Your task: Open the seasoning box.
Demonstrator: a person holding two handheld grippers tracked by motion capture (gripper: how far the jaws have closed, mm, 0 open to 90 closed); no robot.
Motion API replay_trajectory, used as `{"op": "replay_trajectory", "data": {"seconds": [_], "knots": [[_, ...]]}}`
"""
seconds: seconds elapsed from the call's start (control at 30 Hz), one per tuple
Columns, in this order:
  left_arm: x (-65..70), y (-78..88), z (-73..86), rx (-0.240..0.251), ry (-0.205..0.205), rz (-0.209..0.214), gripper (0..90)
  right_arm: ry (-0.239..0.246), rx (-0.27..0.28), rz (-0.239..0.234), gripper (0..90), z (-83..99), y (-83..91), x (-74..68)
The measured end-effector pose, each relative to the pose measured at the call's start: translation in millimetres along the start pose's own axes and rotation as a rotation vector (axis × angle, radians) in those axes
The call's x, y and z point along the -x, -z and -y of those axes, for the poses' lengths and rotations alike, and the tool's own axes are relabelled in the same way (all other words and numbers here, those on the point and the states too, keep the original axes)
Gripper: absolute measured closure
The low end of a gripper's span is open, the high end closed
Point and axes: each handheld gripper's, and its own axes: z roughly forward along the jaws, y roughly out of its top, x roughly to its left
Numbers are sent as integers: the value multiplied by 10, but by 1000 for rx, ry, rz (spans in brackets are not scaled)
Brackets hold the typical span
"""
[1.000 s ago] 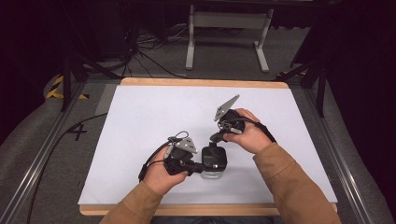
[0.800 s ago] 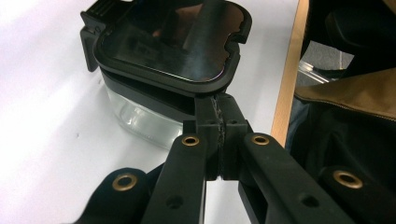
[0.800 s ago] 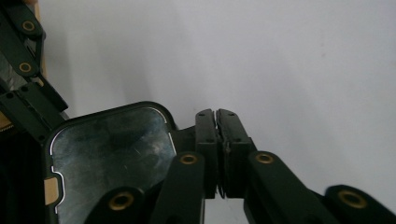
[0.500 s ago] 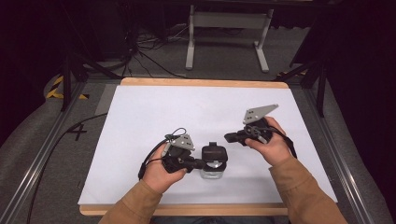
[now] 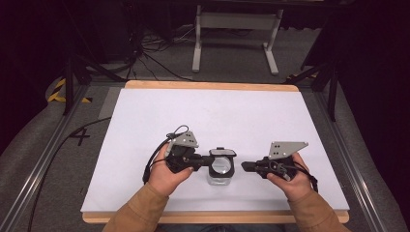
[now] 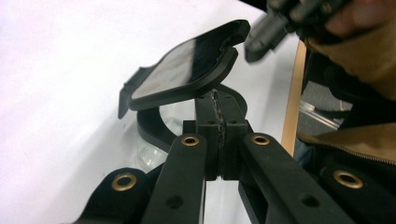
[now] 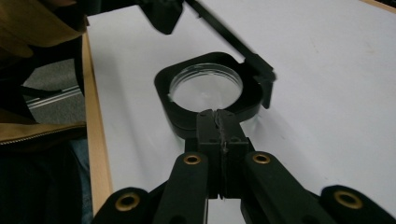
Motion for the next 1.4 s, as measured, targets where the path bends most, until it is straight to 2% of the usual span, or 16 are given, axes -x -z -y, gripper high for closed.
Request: {"op": "replay_trajectory", "data": {"seconds": [0.1,0.2,0.37,0.53,0.67,0.73,0.87,0.9,1.0,1.1,1.2,1.23,1.27,1.3,1.33,1.4], "knots": [[-16,-16,-15,28,15,7,895,30,42,-12,900,11,-57,-95],[-23,-28,-25,32,6,1,894,49,79,-19,900,-3,-139,-161],[-20,-31,-29,39,15,-6,875,49,82,-27,900,10,-255,-209],[-16,-31,-35,48,17,-18,877,29,109,8,900,56,-267,-186],[-9,-26,-52,45,8,-19,879,8,102,12,900,102,-297,-161],[3,-30,-58,56,19,-21,878,8,106,13,900,106,-301,-166],[11,-38,-95,69,14,-28,882,12,110,19,900,111,-304,-174],[13,-34,-110,59,14,-30,884,13,109,19,900,111,-302,-178],[10,-49,-141,85,16,-54,888,18,108,21,900,114,-300,-186],[-2,-46,-159,82,18,-68,891,18,108,22,900,114,-300,-188],[-37,-58,-169,120,27,-84,889,18,109,24,900,116,-300,-189],[-47,-46,-178,112,32,-99,886,20,109,25,900,117,-300,-191],[-62,-56,-178,133,36,-105,888,23,111,28,900,118,-302,-192],[-77,-53,-185,130,44,-107,889,23,112,30,900,119,-303,-194],[-97,-67,-188,153,53,-110,890,25,113,30,900,120,-303,-192],[-118,-82,-194,162,55,-122,891,21,115,28,900,123,-303,-190]]}}
